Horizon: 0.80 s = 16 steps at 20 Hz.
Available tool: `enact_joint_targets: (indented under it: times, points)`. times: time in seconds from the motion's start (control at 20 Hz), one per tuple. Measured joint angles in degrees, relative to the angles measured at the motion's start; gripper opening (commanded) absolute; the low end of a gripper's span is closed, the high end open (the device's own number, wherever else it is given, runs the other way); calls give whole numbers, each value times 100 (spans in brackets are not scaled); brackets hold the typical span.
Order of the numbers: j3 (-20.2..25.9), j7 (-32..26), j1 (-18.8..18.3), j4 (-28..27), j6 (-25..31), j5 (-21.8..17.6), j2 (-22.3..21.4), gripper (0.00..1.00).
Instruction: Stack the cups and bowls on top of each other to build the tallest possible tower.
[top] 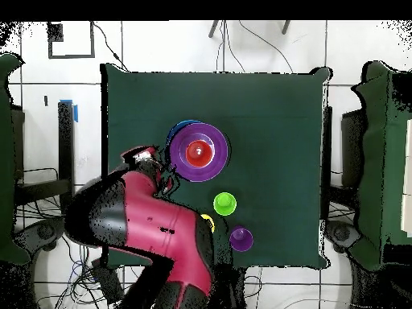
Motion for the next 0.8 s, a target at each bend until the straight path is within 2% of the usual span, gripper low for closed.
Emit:
enact_joint_targets:
  times: [0.15,0.4,0.45,0.6,0.8]
  points:
    - [162,-1,-271,176,0,-114,-175,100]
    - [610,-38,-1102,625,-2,-431,-600,100]
    - [770,-92,-1423,767,-2,-540,-733,100]
    - [1053,-239,-1983,993,-4,-740,-931,100]
    - [1595,-530,-2950,1341,-74,-1100,-1133,100]
